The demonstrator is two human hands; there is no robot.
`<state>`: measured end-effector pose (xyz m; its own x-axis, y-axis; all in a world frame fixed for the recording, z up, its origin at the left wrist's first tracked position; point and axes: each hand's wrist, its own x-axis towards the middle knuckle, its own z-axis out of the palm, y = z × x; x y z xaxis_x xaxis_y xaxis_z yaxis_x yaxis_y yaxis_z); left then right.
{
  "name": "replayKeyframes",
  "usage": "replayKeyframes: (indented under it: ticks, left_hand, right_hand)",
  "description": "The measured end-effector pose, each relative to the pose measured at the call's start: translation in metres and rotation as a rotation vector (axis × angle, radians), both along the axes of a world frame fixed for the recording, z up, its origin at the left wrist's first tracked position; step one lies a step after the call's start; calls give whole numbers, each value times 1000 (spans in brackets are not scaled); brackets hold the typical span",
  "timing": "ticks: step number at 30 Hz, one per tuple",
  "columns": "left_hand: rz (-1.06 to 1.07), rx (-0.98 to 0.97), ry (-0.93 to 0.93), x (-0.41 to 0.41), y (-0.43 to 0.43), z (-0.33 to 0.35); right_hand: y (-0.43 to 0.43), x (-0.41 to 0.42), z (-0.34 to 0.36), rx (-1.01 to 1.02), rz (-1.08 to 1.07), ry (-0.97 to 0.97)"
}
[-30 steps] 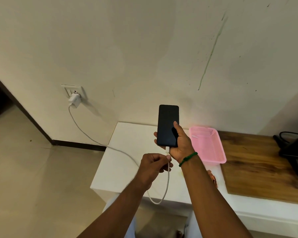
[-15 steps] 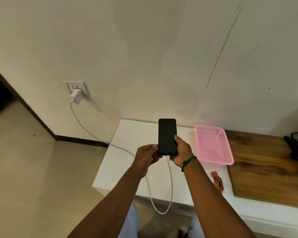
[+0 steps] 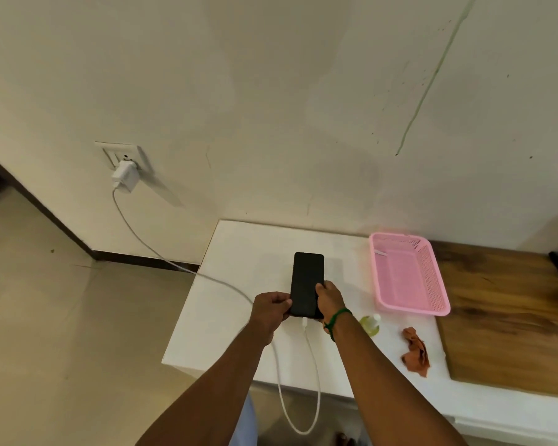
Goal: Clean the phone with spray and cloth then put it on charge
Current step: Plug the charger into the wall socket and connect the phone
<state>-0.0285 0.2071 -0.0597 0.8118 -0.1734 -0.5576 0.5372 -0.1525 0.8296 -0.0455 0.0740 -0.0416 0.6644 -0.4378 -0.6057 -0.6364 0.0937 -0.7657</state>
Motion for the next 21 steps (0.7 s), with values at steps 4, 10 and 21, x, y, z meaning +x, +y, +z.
replayKeyframes:
  ticks: [4, 10, 21]
  left_hand:
    - [-24, 105, -28, 3, 0, -15]
    - [-100, 304, -84, 4, 1, -29]
    - [-236, 490, -201, 8, -1, -26]
  right_hand:
    - [-4, 0, -5, -259, 128, 53]
    - [-13, 1, -13, -502, 220, 153]
    - [-14, 5, -20, -491, 148, 195]
